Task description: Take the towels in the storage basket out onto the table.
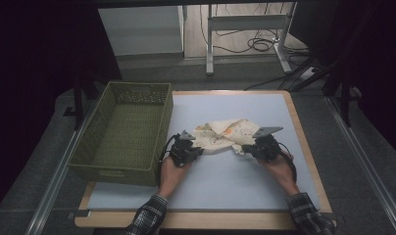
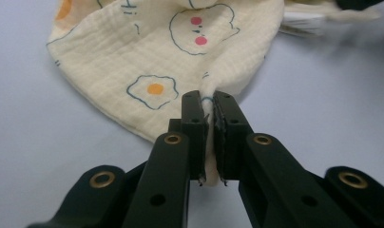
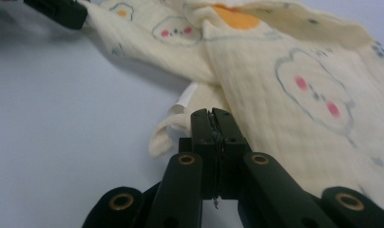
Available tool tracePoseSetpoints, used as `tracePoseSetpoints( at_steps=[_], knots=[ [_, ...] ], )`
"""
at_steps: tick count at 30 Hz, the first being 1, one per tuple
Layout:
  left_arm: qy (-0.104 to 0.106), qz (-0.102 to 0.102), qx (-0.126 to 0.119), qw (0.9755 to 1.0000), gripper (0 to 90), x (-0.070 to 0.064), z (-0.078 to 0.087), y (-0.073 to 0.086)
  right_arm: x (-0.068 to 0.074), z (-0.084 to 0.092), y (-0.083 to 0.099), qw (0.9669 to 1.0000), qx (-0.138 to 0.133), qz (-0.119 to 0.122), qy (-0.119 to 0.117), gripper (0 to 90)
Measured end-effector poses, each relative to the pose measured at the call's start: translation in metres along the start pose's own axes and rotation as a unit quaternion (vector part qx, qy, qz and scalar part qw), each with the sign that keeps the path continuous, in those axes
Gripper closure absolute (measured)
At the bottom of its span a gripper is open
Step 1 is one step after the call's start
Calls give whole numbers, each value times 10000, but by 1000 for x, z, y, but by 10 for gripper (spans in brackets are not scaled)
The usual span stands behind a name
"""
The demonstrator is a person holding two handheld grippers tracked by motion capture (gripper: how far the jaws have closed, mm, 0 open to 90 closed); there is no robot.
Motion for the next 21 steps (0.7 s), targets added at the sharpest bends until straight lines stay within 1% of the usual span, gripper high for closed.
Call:
tracePoseSetpoints(
  at_steps=[2,3,4,6,12,14,17,18,19,21],
  knots=[
    [25,21,24,10000,842,-1,0,2,-3,13,10,10000,-22,-83,22,887],
    [25,21,24,10000,841,-1,0,2,-3,13,10,10000,-22,-83,22,887],
    [40,2,20,10000,841,-2,0,3,-6,25,19,9999,-49,-139,56,887],
    [84,13,27,10000,841,-5,3,5,-9,39,30,9997,-59,-190,120,887],
    [151,-21,-48,9999,843,-13,13,8,-17,73,56,9988,-112,-366,298,887],
    [228,-12,-56,9997,842,-17,16,10,-19,84,64,9982,-148,-470,334,887],
    [368,5,-47,9993,841,-22,18,13,-21,97,75,9975,-250,-620,243,887],
    [417,-26,-15,9991,840,-27,20,15,-20,100,77,9973,-258,-657,214,887],
    [438,-53,22,9990,840,-30,21,16,-18,105,82,9972,-263,-681,176,887],
    [478,-93,84,9988,839,-38,24,21,-12,111,87,9975,-261,-642,152,887]
  ],
)
Point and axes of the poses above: each handheld gripper's, and its own axes: z roughly backward along the jaws, y roughly out of its underside, x roughly to its left, the point moved 1 cm from there along -z, roughly forward along the jaws, and after that the axes turned 4 degrees about y, right-handed, at the moved point
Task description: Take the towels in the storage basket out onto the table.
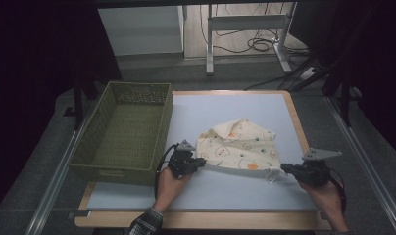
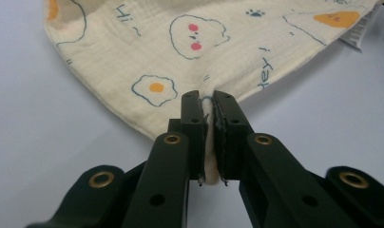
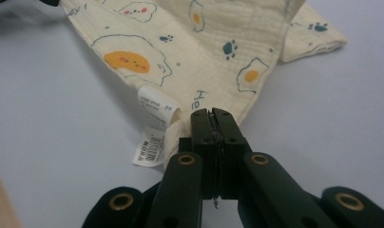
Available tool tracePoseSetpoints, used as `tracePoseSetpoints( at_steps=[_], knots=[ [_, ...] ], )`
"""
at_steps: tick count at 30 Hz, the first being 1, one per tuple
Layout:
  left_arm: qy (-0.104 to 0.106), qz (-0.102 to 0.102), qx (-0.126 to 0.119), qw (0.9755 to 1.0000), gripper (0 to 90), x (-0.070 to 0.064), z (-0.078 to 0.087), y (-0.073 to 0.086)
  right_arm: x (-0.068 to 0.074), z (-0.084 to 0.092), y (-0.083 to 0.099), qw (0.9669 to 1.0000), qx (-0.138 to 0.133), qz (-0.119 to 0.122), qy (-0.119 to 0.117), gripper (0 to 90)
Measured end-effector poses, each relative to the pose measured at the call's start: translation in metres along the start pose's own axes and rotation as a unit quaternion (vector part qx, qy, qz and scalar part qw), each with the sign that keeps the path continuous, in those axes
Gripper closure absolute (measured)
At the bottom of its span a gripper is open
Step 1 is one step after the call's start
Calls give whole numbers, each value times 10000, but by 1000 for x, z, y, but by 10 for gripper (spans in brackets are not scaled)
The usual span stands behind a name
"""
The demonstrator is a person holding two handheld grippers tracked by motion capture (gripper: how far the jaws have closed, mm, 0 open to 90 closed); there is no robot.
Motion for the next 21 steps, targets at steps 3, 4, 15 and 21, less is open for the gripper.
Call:
tracePoseSetpoints(
  at_steps=[3,4,15,21],
  knots=[
    [107,-12,48,9999,828,-10,6,9,7,8,8,10000,12,-29,-93,886],
    [154,4,93,9998,809,-13,7,12,10,10,12,9998,35,-61,-166,885],
    [-149,-321,-34,9994,632,-6,1,-29,7,11,-1,9999,-30,-30,-157,765],
    [169,-491,-140,9986,658,6,-23,-67,1,-15,-7,9998,-53,-185,-42,830]
  ],
)
Point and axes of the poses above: each handheld gripper's, and its own axes: z roughly backward along the jaws, y roughly out of its underside, x roughly to its left, the point moved 1 cm from there along -z, roughly forward along the jaws, and after that the axes turned 4 degrees about y, right-handed, at the moved point
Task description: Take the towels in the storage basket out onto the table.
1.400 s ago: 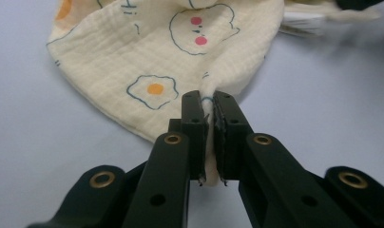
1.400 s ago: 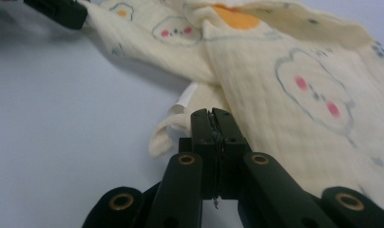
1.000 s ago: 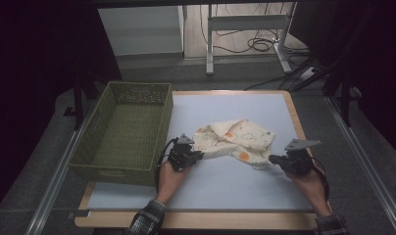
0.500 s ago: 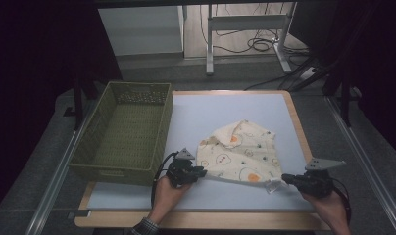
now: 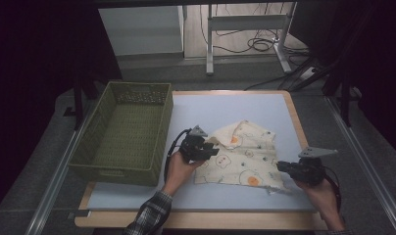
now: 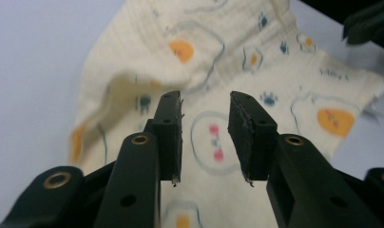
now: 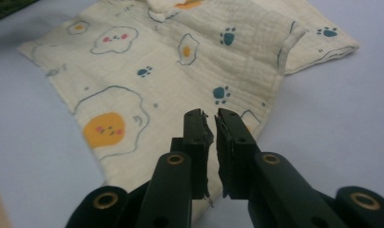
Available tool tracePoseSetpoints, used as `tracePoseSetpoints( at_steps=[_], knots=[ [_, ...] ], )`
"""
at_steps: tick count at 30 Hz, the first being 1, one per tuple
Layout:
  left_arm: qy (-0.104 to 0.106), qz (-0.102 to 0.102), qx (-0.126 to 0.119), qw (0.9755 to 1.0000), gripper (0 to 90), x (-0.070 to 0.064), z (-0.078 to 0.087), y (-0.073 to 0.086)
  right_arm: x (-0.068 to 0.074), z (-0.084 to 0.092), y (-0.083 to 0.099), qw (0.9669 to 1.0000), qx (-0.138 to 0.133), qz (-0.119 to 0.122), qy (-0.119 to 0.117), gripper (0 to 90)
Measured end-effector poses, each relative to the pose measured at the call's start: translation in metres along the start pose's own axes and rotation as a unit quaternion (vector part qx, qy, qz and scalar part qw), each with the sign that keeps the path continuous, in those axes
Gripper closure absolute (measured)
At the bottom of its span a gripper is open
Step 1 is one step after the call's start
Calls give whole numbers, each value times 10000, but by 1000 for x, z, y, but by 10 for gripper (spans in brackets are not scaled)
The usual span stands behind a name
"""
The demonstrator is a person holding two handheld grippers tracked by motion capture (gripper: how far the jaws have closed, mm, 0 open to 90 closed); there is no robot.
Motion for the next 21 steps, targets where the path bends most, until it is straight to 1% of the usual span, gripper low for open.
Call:
tracePoseSetpoints(
  at_steps=[2,4,7,9,11,13,15,17,18,19,20,21],
  knots=[
    [-36,-110,49,9999,664,2,-9,-11,0,-9,1,9999,53,64,76,836],
    [-37,-172,79,9998,666,3,-19,-19,1,-15,3,9999,94,100,103,835],
    [-117,-294,236,9992,665,5,-36,-26,1,-20,7,9998,143,108,126,818],
    [-159,-345,349,9987,665,6,-46,-27,0,-21,11,9997,184,101,116,809],
    [-299,-400,481,9976,656,6,-55,-25,0,-23,16,9995,264,82,146,808],
    [-392,-470,623,9962,655,8,-62,-23,0,-22,20,9999,138,-37,81,807],
    [-434,-489,739,9951,665,9,-68,-20,-1,-20,23,9999,99,-118,46,807],
    [-465,-515,893,9936,721,10,-72,-17,0,-20,23,9999,92,-97,57,805],
    [-495,-528,901,9933,768,11,-72,-16,1,-20,23,9999,94,-87,75,802],
    [-491,-491,864,9938,828,12,-71,-16,2,-20,23,9999,95,-76,79,801],
    [-449,-392,811,9949,865,14,-69,-18,2,-20,24,9999,96,-62,78,800],
    [-449,-374,790,9952,875,15,-67,-19,2,-19,24,9999,98,-72,64,798]
  ],
)
Point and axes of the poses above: each handheld gripper's, and its own axes: z roughly backward along the jaws, y roughly out of its underside, x roughly to its left, the point moved 1 cm from there along -z, roughly forward along the jaws, and after that the axes turned 4 degrees about y, right-handed, at the moved point
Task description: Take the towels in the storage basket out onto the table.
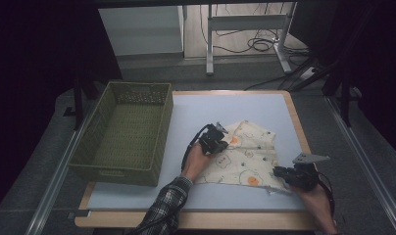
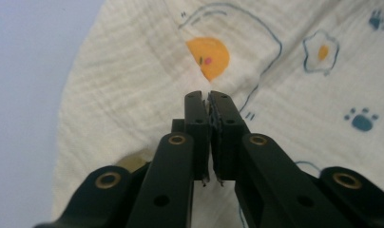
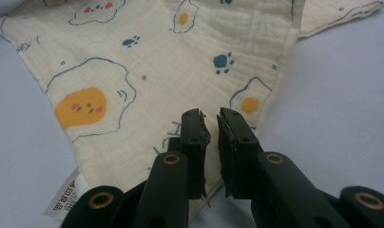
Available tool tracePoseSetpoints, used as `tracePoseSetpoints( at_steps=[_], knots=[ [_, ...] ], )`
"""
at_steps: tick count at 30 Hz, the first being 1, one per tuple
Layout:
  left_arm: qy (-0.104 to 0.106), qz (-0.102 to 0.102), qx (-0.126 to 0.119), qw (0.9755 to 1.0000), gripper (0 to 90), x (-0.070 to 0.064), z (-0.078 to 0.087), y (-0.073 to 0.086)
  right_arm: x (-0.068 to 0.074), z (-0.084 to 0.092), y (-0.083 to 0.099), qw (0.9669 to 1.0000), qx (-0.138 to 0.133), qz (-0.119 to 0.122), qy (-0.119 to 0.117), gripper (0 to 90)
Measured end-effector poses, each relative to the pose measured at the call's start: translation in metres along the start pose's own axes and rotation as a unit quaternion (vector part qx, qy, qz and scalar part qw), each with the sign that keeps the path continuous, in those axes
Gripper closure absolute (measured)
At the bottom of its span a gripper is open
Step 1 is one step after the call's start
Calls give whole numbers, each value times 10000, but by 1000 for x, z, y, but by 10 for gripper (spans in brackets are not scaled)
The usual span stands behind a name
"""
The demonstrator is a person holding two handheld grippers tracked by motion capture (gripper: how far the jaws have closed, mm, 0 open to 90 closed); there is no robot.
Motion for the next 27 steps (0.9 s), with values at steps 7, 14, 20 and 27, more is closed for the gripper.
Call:
tracePoseSetpoints(
  at_steps=[7,14,20,27],
  knots=[
    [-502,98,-413,9978,878,25,35,-25,0,0,0,10000,4,-6,-46,786],
    [-1087,950,-750,9867,681,69,63,-22,0,1,0,9999,22,-68,-150,722],
    [-880,743,-632,9913,491,44,53,-7,-2,8,-12,9999,-55,-22,-101,674],
    [-793,481,-608,9938,285,13,47,15,-24,16,-45,9992,-178,2,348,723]
  ],
)
Point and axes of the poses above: each handheld gripper's, and its own axes: z roughly backward along the jaws, y roughly out of its underside, x roughly to its left, the point moved 1 cm from there along -z, roughly forward along the jaws, and after that the axes turned 4 degrees about y, right-handed, at the moved point
